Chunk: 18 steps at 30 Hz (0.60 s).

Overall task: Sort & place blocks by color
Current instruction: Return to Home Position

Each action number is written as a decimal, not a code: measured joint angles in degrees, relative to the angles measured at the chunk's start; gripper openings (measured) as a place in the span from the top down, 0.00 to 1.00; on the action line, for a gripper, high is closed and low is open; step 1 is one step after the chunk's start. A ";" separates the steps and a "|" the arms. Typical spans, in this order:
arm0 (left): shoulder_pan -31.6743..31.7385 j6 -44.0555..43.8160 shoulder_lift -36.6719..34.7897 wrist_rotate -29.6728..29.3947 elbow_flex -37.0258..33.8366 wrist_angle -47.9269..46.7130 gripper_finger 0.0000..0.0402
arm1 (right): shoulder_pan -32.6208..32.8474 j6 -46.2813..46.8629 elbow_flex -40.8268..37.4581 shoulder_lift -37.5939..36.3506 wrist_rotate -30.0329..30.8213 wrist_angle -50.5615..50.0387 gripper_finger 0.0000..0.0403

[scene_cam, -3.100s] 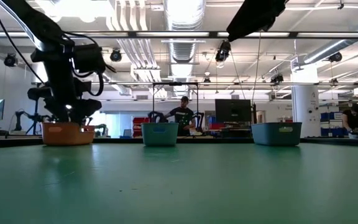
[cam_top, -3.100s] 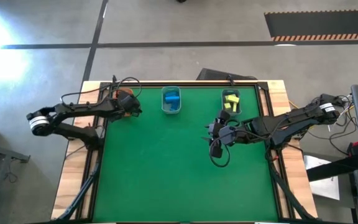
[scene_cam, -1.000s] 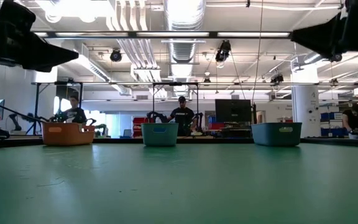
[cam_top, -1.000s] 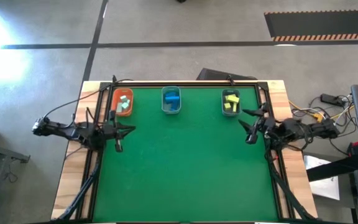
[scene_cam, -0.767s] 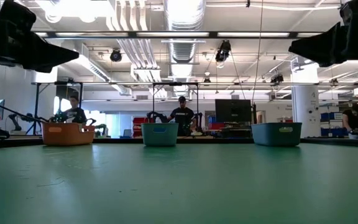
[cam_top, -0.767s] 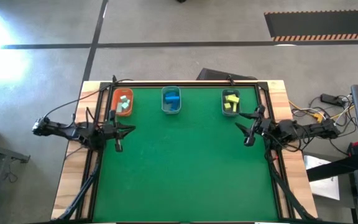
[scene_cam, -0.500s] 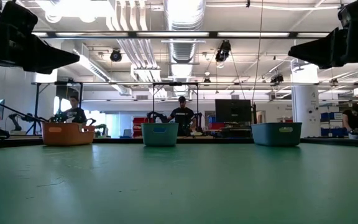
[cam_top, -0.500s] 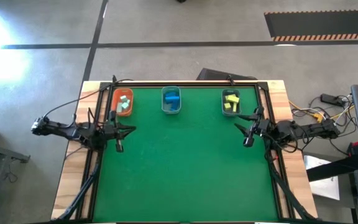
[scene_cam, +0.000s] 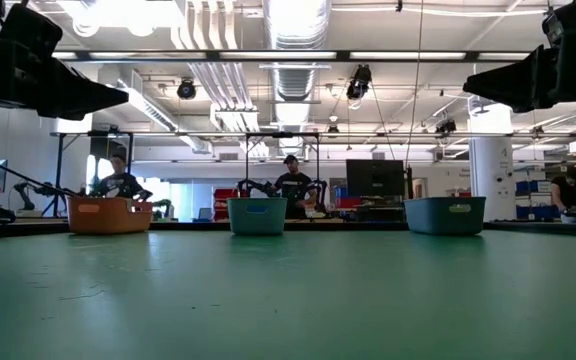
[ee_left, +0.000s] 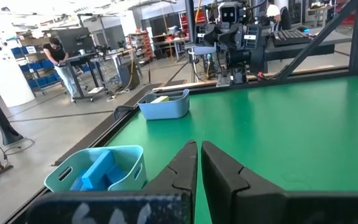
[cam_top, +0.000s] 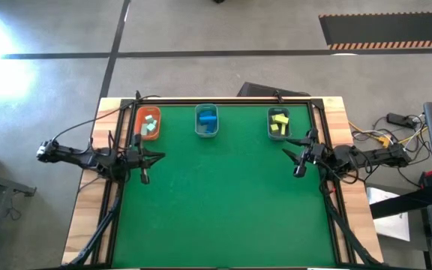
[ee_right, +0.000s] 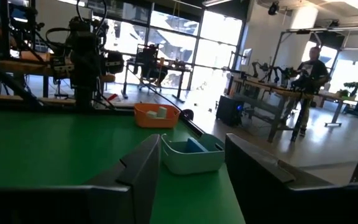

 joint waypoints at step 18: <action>0.00 0.02 0.06 0.01 0.00 -0.01 0.98 | 0.00 0.00 -0.04 -0.01 0.00 0.00 0.57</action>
